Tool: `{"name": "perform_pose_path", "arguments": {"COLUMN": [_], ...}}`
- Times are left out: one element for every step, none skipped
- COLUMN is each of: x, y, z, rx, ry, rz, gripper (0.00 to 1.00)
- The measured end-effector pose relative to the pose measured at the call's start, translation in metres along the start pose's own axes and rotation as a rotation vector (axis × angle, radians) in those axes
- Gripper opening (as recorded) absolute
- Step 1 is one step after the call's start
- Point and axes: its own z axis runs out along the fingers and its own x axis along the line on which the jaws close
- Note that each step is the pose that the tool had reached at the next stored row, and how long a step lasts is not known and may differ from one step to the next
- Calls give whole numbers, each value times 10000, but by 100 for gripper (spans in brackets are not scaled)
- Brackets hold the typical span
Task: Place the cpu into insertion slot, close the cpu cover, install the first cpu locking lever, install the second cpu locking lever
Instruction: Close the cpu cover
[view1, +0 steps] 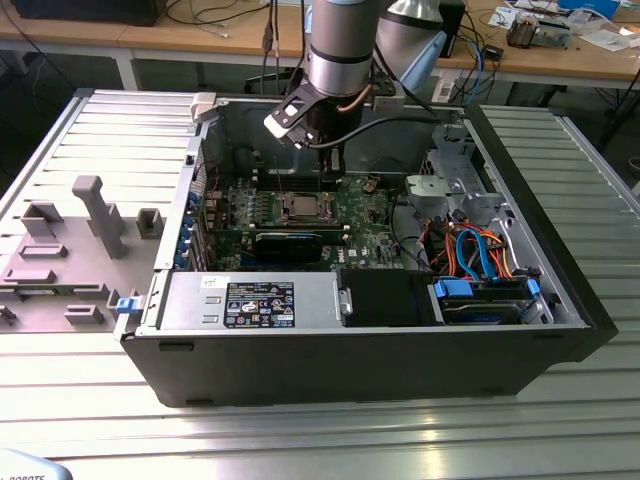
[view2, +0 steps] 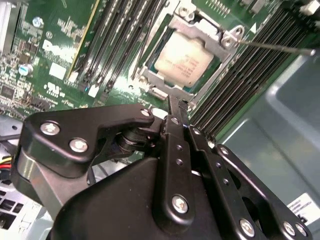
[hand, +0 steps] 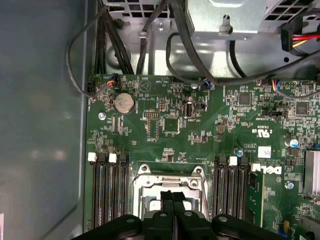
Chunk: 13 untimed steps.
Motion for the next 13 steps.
{"name": "perform_pose_path", "arguments": {"x": [1, 1, 2, 2, 1, 2, 2, 2, 2, 2, 2, 2, 2], "y": [-21, -35, -45, -50, -51, -52, -53, -53, -53, -53, -53, -53, -53], "z": [1, 2, 1, 1, 1, 1, 1, 1, 1, 1, 1, 1, 1], "rx": [-1, -1, -1, 0, 0, 0, 0, 0, 0, 0, 0, 0, 0], "ry": [3, 5, 5, 4, 4, 5, 5, 5, 5, 5, 5, 5, 5], "rz": [-1, 0, 1, 1, 0, 0, 0, 0, 0, 0, 0, 0, 0], "gripper": [11, 11, 11, 11, 11, 11, 11, 11, 11, 11, 11, 11, 11]}}
